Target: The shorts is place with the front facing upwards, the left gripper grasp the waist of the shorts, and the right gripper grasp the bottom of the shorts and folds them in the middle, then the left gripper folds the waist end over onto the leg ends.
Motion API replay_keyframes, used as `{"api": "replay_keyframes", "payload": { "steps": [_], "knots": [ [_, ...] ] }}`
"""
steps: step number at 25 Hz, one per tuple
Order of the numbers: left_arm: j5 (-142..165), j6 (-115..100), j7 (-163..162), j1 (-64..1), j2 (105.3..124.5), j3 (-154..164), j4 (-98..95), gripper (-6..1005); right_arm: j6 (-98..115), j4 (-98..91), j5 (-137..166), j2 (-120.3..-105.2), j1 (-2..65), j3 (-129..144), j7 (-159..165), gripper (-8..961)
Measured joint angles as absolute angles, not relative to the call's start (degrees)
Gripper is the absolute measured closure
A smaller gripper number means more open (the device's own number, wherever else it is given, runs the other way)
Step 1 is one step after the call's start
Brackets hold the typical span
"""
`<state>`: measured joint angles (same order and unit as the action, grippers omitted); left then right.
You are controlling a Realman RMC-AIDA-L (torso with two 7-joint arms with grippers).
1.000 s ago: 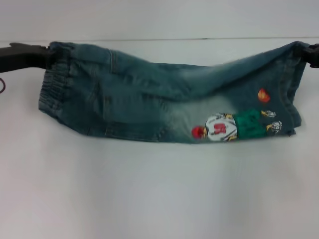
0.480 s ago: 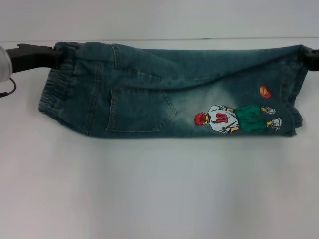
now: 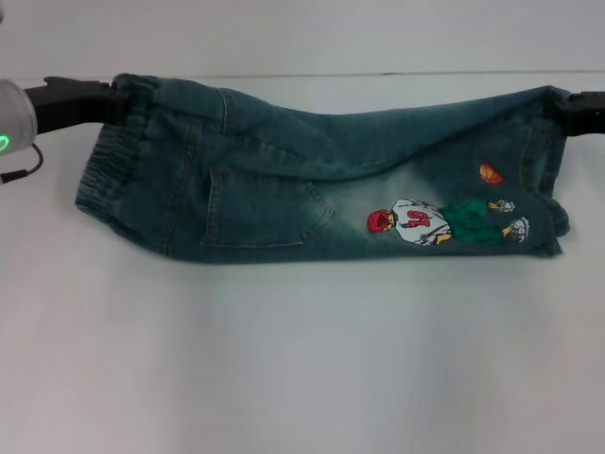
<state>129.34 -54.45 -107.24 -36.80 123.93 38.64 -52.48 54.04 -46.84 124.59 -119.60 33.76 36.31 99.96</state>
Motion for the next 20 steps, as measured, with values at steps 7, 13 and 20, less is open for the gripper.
{"api": "replay_keyframes", "payload": {
  "steps": [7,13,20],
  "knots": [
    [129.19,-50.35,-107.4,-37.23,123.87,41.3,-49.92,940,51.52,-45.38,124.48,-119.58,34.03,37.81,99.93,895],
    [129.19,-49.5,-107.5,-37.35,123.82,41.85,-49.48,939,51.11,-45.12,124.81,-119.52,33.57,40.04,100.3,891],
    [129.22,-49.0,-107.46,-37.37,123.77,41.96,-49.12,938,51.7,-45.0,124.96,-118.91,31.98,40.18,100.47,739]
  ]
}}
